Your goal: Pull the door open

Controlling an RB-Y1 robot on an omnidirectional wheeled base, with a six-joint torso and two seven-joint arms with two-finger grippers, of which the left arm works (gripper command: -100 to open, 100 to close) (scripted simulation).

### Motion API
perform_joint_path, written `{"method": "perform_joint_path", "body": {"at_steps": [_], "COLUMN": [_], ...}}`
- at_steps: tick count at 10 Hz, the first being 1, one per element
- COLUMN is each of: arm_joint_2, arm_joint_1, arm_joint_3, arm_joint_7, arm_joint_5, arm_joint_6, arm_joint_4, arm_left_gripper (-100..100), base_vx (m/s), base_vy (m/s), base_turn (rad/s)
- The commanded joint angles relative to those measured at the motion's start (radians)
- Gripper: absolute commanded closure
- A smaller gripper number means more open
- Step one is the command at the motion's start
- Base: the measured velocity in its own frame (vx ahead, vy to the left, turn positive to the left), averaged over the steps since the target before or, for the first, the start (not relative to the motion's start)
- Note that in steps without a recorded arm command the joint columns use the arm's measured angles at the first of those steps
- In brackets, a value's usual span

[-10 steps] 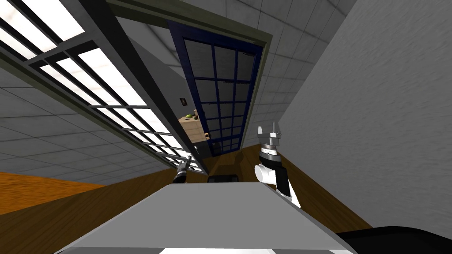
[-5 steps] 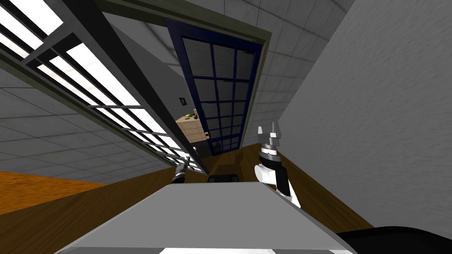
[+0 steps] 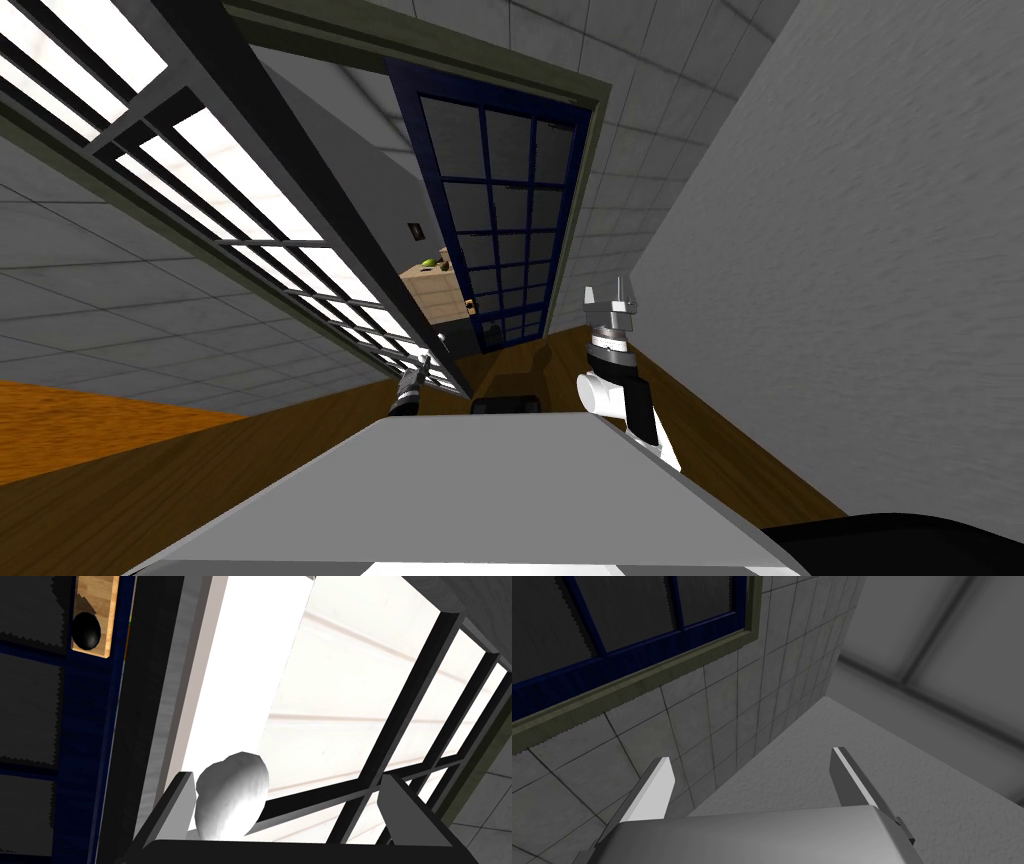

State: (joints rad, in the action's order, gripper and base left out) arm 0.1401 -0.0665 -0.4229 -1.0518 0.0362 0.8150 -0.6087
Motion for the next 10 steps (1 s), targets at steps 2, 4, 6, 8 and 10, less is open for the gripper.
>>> {"method": "perform_joint_path", "body": {"at_steps": [2,4,6,8,10], "arm_joint_2": [0.026,0.026,0.033,0.035,0.035], "arm_joint_1": [-0.018,-0.018,-0.023,-0.025,-0.025], "arm_joint_3": [-0.020,-0.020,-0.014,-0.011,-0.011], "arm_joint_7": [0.030,0.030,0.072,0.093,0.093], "arm_joint_5": [-0.019,-0.019,-0.032,-0.039,-0.039], "arm_joint_6": [-0.020,-0.020,-0.019,-0.018,-0.018], "arm_joint_4": [-0.016,-0.016,-0.015,-0.015,-0.056], "arm_left_gripper": [100,100,100,100,100], "base_vx": [-0.015,-0.009,-0.019,-0.036,-0.011], "base_vy": [-0.006,0.007,-0.004,0.008,-0.006], "base_turn": [-0.006,-0.006,-0.026,-0.021,0.012]}}
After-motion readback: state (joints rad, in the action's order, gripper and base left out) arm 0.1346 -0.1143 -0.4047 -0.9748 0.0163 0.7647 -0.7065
